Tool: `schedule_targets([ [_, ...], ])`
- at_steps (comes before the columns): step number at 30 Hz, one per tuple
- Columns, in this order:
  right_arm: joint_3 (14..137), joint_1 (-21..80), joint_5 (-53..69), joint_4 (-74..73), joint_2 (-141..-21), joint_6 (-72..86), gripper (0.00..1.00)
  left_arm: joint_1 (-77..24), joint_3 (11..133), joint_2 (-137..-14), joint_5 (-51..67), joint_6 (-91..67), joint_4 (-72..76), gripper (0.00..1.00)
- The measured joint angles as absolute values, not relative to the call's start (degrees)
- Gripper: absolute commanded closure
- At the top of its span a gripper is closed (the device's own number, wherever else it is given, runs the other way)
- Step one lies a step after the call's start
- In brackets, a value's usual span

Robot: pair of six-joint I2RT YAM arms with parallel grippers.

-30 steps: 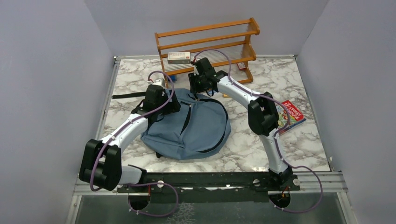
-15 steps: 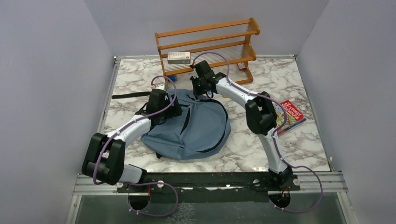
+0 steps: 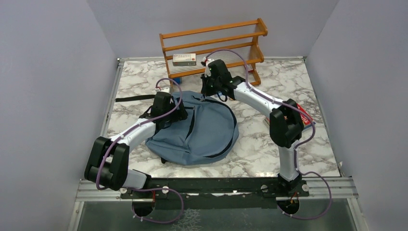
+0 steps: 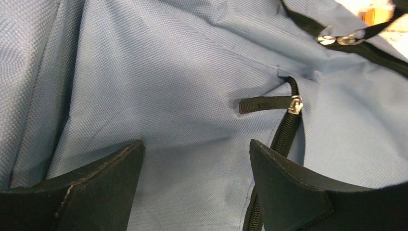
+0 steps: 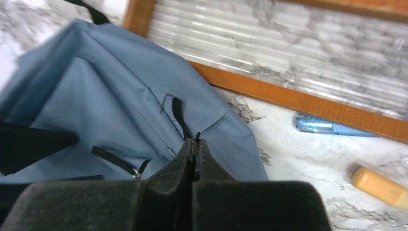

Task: Pack the student bag
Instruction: Unzip the student bag at the center of the board.

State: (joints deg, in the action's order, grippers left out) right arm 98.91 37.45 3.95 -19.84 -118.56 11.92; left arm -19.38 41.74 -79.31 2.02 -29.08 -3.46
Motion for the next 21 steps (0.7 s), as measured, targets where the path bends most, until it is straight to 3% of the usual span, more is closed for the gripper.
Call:
schedule_targets([
  [9, 92.36, 37.45, 5.89, -15.31, -110.54, 12.08, 0.99, -19.38, 41.74, -79.29, 1.8, -29.06, -3.55, 0.18],
  [17, 86.28, 37.43, 8.64, -12.6, -106.74, 12.14, 0.99, -19.35, 42.09, -74.15, 1.65, -27.35, -6.61, 0.03],
  [21, 83.44, 37.43, 11.94, -10.2, -103.35, 12.12, 0.99, -19.35, 45.28, -69.65, 1.65, -25.17, -7.07, 0.01],
])
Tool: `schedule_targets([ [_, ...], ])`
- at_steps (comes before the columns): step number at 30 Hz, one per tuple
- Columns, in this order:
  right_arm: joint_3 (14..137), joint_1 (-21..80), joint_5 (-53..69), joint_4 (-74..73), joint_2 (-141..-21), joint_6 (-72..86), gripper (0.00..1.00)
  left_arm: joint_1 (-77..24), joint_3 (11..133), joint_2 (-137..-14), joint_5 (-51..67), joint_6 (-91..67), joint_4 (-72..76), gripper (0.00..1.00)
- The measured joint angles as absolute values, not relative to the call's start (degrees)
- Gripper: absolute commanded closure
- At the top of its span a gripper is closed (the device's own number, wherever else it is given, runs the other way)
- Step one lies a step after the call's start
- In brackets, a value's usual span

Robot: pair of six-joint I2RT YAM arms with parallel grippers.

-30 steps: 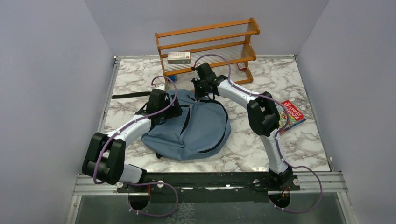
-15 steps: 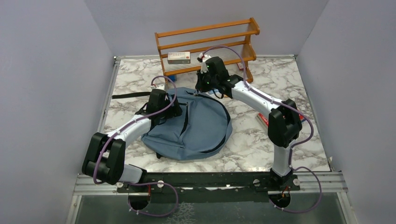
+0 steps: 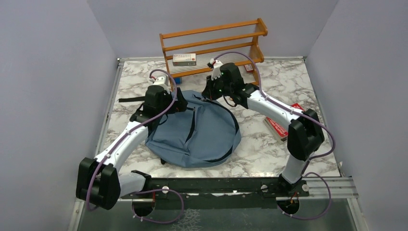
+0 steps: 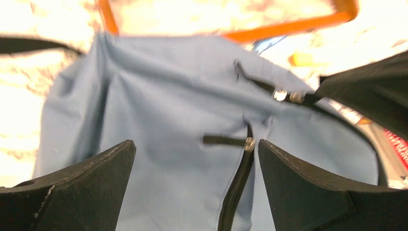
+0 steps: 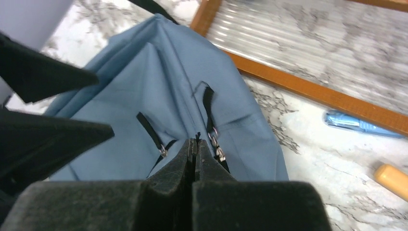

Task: Pack the student bag
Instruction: Unzip the student bag at the center of the board.

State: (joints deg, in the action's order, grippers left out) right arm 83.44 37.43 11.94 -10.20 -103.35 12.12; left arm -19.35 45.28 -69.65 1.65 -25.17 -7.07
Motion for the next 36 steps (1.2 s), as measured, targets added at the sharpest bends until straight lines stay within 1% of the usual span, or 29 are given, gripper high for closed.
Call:
schedule_targets([
  [7, 77.84, 37.43, 19.2, -3.62, -97.51, 12.14, 0.99, -19.35, 51.42, -67.72, 1.69, -23.44, -5.56, 0.01],
  [16, 75.79, 37.43, 22.79, 2.48, -95.98, 12.93, 0.99, -17.23, 54.11, -71.88, 4.03, -23.49, -7.01, 0.01],
  [22, 75.09, 37.43, 24.88, 5.45, -95.57, 13.52, 0.99, -14.5, 57.06, -74.37, 7.2, -31.27, -8.69, 0.01],
  [28, 75.07, 37.43, 27.46, 7.55, -95.57, 13.52, 0.99, -15.05, 58.52, -76.44, 11.35, -37.74, -9.67, 0.01],
  [36, 75.09, 37.43, 28.73, 7.97, -95.57, 13.5, 0.99, -16.62, 59.81, -76.53, 11.77, -45.89, -12.99, 0.01],
])
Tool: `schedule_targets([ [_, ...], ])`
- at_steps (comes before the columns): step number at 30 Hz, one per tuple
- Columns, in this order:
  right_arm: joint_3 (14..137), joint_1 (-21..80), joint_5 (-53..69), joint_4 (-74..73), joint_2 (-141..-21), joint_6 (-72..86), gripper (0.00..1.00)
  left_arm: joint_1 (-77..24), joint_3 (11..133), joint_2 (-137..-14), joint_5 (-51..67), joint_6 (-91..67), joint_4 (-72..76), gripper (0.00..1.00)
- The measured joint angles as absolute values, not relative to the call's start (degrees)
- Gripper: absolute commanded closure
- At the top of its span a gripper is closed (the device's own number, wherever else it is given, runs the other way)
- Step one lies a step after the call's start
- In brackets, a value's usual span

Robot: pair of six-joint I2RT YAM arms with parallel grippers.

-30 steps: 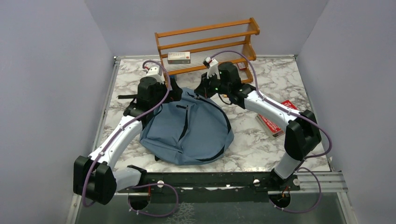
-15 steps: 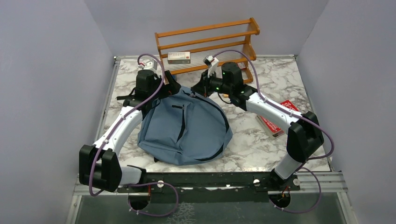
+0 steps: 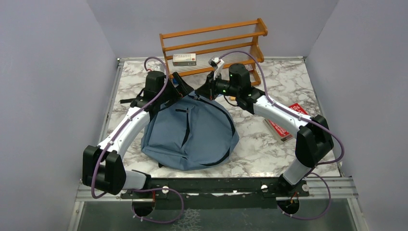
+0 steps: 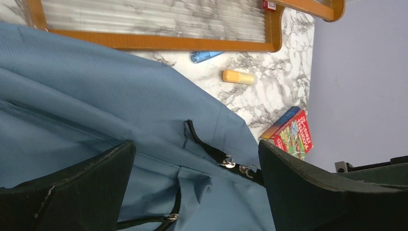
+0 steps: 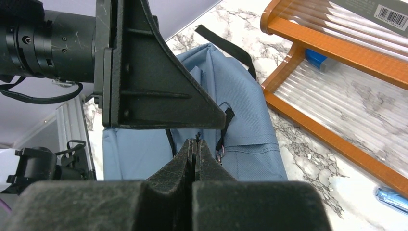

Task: Pack the student bag
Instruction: Unzip the student bag at the center of the board.

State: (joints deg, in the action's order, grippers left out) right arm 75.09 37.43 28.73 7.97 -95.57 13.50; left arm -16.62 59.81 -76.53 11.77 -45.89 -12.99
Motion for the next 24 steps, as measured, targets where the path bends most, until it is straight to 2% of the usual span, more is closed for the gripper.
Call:
schedule_targets([
  [16, 75.07, 37.39, 31.64, 9.1, -95.7, 13.47, 0.99, -20.49, 61.25, -77.43, 7.31, -60.62, -17.06, 0.05],
  [18, 75.05, 37.39, 32.25, 9.47, -95.72, 13.47, 0.99, -20.49, 61.25, -78.22, 7.33, -61.67, -16.91, 0.1],
  [24, 74.32, 37.39, 33.82, 10.07, -96.12, 13.47, 0.99, -20.51, 61.25, -81.56, 7.46, -63.37, -16.38, 0.37],
])
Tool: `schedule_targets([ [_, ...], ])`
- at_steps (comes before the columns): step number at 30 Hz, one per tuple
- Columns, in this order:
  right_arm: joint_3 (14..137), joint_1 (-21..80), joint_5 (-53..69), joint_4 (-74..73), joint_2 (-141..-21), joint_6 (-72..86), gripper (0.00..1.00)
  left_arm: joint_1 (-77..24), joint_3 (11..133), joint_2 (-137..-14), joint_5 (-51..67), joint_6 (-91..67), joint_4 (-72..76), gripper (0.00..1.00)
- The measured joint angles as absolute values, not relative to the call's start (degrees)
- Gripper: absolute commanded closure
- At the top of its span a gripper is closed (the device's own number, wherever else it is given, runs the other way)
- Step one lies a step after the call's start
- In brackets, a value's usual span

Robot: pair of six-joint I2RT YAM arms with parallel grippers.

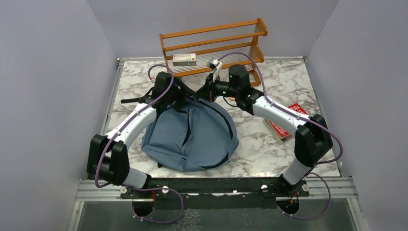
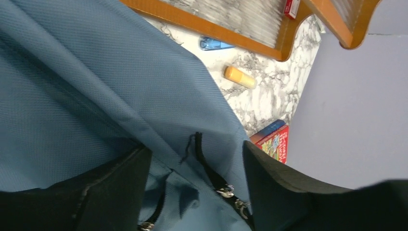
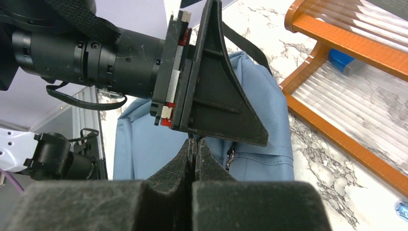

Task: Pack the student bag
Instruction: Unzip the student bag at the center of the board.

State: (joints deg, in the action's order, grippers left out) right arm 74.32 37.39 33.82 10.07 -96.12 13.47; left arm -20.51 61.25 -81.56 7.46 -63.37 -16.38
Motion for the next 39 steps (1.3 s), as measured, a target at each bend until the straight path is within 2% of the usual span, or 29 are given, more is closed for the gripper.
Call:
schedule_targets([
  [3, 73.97, 37.39, 34.06, 10.31, -96.12, 13.47, 0.99, -20.51, 61.14, -82.41, 7.51, -63.29, -16.32, 0.46],
  [12, 73.3, 37.39, 34.02, 10.66, -96.12, 13.1, 0.99, -20.49, 58.74, -82.41, 7.77, -63.02, -13.23, 0.99],
  [18, 70.48, 37.41, 32.4, 10.46, -94.52, 12.53, 0.99, -19.81, 57.93, -82.41, 8.03, -62.04, -12.47, 1.0],
  [28, 61.28, 37.41, 28.45, 8.47, -84.03, 11.86, 0.99, -13.06, 57.52, -82.41, 9.5, -60.16, -12.36, 1.0],
  [39, 51.96, 37.43, 28.45, -0.21, -73.03, 10.87, 0.99, -8.01, 57.52, -83.31, 9.61, -58.39, -12.86, 1.0],
])
